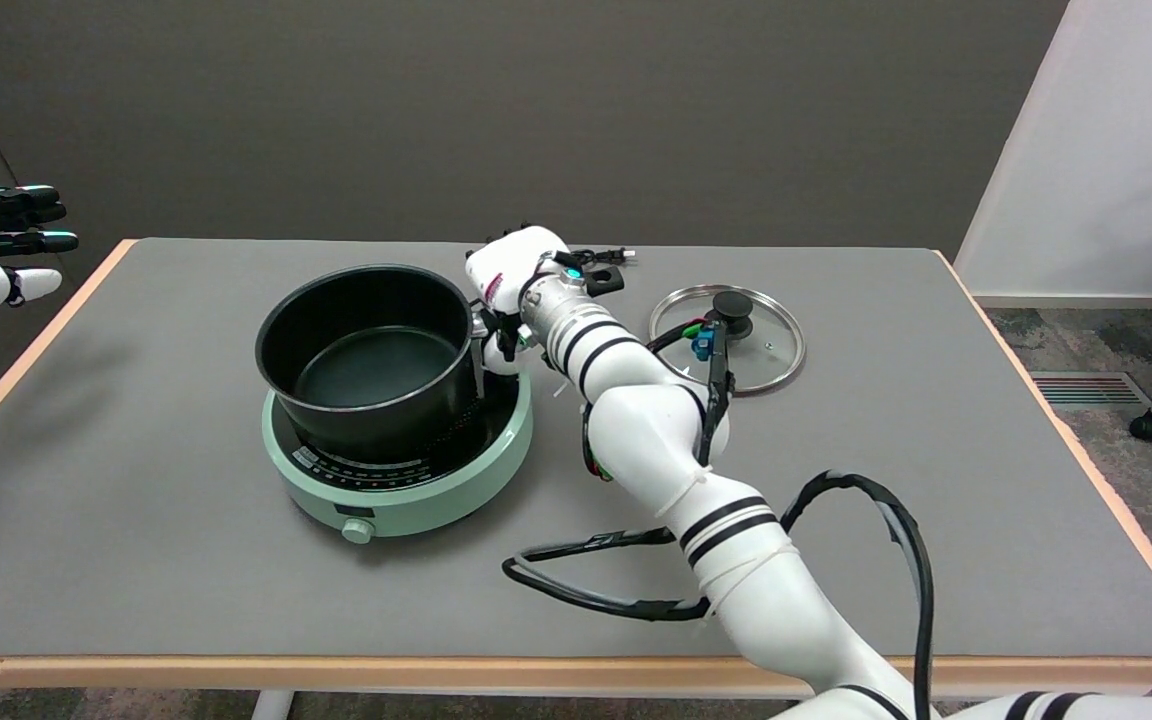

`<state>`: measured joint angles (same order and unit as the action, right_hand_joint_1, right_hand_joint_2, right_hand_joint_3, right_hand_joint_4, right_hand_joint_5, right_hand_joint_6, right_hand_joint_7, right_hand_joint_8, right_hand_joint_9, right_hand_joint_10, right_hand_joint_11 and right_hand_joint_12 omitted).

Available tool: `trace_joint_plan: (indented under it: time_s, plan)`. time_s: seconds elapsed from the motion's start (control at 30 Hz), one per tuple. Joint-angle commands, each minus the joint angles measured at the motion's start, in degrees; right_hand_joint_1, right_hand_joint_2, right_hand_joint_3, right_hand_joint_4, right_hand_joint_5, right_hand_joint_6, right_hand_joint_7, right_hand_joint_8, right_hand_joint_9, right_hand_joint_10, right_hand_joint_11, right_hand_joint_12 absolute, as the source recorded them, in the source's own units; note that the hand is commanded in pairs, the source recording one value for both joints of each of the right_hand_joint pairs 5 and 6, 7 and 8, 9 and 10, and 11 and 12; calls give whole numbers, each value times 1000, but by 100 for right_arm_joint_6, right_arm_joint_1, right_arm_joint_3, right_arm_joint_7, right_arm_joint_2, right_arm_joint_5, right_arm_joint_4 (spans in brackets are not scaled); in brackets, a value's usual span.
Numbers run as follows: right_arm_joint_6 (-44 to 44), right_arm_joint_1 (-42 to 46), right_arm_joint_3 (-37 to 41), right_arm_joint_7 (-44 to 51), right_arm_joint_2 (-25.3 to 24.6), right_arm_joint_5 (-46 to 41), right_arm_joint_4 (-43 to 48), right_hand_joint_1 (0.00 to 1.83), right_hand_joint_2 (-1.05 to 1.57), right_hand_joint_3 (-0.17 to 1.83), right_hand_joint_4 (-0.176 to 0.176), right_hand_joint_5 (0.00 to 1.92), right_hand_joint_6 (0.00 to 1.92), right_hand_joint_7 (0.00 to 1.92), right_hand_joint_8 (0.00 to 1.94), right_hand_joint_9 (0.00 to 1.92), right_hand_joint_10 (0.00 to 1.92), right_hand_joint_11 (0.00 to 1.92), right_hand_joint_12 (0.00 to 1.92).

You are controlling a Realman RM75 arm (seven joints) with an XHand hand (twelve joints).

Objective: Place the soup pot onto the induction stove.

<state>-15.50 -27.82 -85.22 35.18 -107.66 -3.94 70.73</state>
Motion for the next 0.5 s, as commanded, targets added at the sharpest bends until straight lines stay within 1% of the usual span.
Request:
trace_joint_plan:
  time_s: [0.03,0.1,0.13,0.17,0.23,0.3,0.33,0.37,0.4,0.5]
  plan:
    - [-67,89,-168,8,84,6,195,1010,530,1805,32,1012,1012,1012,1012,1012,1012,1012,1012]
    - [-122,113,-198,8,106,-1,246,1020,423,1833,37,997,997,997,997,997,997,997,997]
    - [-162,129,-212,8,114,-1,293,1027,328,1833,141,963,963,963,963,963,963,963,963]
    - [-188,143,-222,8,122,-1,329,1035,247,1833,176,928,928,928,928,928,928,928,928]
    - [-233,179,-244,8,138,-1,405,1048,128,1833,176,890,890,890,890,890,890,890,890]
    - [-277,210,-251,8,144,-1,478,1092,-78,1833,176,807,807,807,807,807,807,807,807]
    - [-292,236,-251,8,146,1,526,1104,-136,1833,176,767,767,767,767,767,767,767,767]
    - [-300,263,-251,8,152,9,567,1134,-215,1833,176,712,712,712,712,712,712,712,712]
    - [-308,274,-251,8,154,17,587,1145,-354,1833,176,605,605,605,605,605,605,605,605]
    - [-368,346,-262,8,189,39,714,1152,-593,1833,176,392,392,392,392,392,392,392,392]
